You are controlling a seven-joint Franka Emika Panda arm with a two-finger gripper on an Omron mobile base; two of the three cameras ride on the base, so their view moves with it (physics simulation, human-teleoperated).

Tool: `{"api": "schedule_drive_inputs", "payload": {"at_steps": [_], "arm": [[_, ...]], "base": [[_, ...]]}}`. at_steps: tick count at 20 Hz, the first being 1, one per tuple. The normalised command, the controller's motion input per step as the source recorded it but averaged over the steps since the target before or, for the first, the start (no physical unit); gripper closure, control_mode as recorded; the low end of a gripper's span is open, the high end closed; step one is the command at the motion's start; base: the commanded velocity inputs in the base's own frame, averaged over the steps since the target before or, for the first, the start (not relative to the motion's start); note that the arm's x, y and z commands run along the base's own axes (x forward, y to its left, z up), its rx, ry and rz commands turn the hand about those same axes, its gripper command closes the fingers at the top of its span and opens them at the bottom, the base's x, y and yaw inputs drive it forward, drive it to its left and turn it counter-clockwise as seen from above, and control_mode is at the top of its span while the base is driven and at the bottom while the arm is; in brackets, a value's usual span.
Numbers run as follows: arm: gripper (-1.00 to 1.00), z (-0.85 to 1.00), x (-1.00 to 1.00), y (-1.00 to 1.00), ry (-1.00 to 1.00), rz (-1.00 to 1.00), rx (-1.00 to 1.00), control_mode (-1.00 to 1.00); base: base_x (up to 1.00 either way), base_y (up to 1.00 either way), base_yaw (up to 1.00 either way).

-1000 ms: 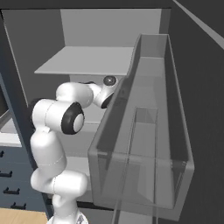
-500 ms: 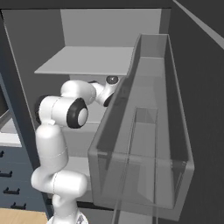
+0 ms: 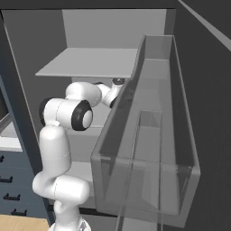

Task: Place one mushroom and one steak in each tupperware on the nearby counter, to pack two identical lunches.

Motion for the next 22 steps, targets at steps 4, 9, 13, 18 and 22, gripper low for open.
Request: {"api": "schedule_drive_inputs", "payload": {"at_steps": [4,9,13,18,22], "arm": [[-1.0,-0.43,-0.2,0.07,0.04,0.0,0.0,-1.0],[1.0,-0.47,-0.07,0.27,0.03,0.0,0.0,-1.0],[1.0,-0.46,-0.13,0.41,0.01,0.0,0.0,-1.0],[1.0,-0.25,-0.16,0.17,0.0,0.0,0.0,-1.0],[1.0,-0.25,-0.35,0.06,-0.07,0.0,0.0,-1.0]], "base": [[0.0,0.0,0.0],[0.0,0.0,0.0],[0.0,0.0,0.0],[0.0,0.0,0.0],[0.0,0.0,0.0]]}}
